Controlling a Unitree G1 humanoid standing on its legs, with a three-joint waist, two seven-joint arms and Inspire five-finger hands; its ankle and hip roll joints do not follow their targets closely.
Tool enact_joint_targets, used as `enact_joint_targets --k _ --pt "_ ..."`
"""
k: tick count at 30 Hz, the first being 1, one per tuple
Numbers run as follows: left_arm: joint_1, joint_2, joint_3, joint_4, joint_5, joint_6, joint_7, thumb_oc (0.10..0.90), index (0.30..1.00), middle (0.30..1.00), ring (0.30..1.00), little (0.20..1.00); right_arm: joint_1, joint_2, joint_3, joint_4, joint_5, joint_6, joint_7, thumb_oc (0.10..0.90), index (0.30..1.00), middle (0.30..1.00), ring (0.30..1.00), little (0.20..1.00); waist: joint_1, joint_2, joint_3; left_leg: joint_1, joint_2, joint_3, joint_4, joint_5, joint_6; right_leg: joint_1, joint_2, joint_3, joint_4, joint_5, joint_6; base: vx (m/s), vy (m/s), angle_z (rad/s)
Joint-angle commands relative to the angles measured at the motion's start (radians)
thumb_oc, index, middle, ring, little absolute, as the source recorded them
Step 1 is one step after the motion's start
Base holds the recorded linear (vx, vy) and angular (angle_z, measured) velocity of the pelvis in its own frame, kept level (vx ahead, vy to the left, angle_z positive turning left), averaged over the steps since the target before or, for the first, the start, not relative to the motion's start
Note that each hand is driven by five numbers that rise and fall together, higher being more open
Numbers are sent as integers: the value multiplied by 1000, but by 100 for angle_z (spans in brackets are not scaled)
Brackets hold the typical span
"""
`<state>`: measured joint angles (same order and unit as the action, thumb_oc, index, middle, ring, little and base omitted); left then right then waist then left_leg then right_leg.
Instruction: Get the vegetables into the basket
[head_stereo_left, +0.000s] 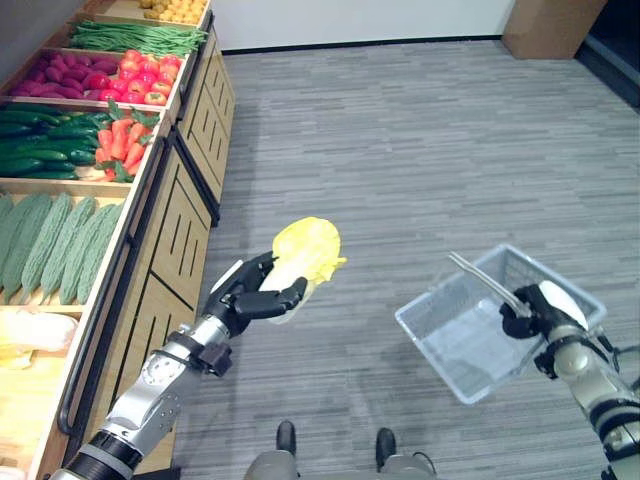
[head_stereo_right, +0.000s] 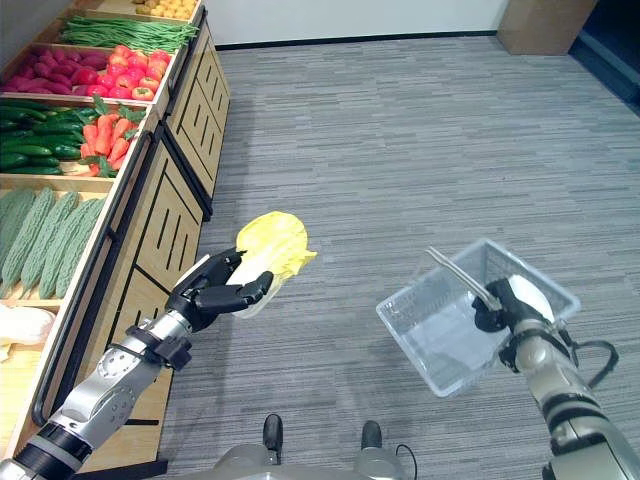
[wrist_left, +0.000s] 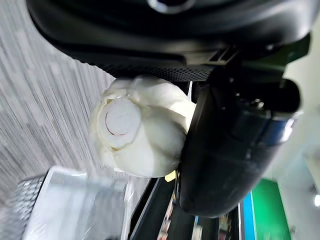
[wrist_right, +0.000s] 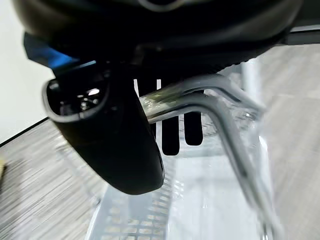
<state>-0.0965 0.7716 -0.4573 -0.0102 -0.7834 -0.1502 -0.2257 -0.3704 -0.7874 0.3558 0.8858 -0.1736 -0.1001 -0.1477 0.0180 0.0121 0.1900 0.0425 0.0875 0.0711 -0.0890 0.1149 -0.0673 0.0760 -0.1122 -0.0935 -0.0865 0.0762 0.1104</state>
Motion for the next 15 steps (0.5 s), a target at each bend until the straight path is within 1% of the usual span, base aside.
enact_joint_targets --k 1,2,3,4,7,10,12,15 --pt "-174 13 -29 -81 34 -116 -42 400 300 300 300 300 -190 -84 70 -6 -34 -76 -49 400 300 300 300 300 22 -45 -79 4 14 11 2 -37 -22 -28 -19 22 -1 34 31 0 0 0" --pt "-174 13 -28 -80 34 -116 -42 400 300 300 300 300 -192 -84 72 -5 -34 -76 -49 400 300 300 300 300 22 -45 -78 5 14 11 2 -37 -22 -28 -19 22 -1 34 31 0 0 0" --pt "-211 24 -65 -83 46 -120 -46 400 300 300 300 300 -239 -80 114 11 -51 -74 -45 400 300 300 300 300 24 -43 -79 5 14 11 2 -38 -23 -28 -19 20 -1 34 31 0 0 0" --pt "-226 26 -78 -83 54 -122 -45 400 300 300 300 300 -255 -74 127 17 -55 -74 -45 400 300 300 300 300 24 -42 -79 5 14 12 2 -38 -23 -28 -19 20 -1 34 32 0 0 0" --pt "-250 28 -105 -87 67 -121 -47 400 300 300 300 300 -289 -57 139 28 -45 -72 -45 400 300 300 300 300 26 -40 -80 7 14 12 2 -40 -23 -26 -19 20 -1 34 32 0 0 0" --pt "-293 23 -147 -86 99 -127 -41 400 300 300 300 300 -352 -23 173 27 -34 -70 -49 400 300 300 300 300 29 -37 -82 4 12 13 2 -41 -23 -27 -21 21 -1 35 33 0 0 0" --pt "-302 17 -156 -83 105 -128 -39 400 300 300 300 300 -364 -13 178 30 -32 -70 -52 400 300 300 300 300 29 -36 -81 5 12 13 2 -42 -22 -27 -22 22 -1 35 33 0 0 0" --pt "-361 14 -218 -83 145 -133 -38 400 300 300 300 300 -449 38 218 37 -5 -71 -56 400 300 300 300 300 34 -31 -80 4 11 12 2 -45 -20 -30 -24 23 -1 37 34 0 0 0"
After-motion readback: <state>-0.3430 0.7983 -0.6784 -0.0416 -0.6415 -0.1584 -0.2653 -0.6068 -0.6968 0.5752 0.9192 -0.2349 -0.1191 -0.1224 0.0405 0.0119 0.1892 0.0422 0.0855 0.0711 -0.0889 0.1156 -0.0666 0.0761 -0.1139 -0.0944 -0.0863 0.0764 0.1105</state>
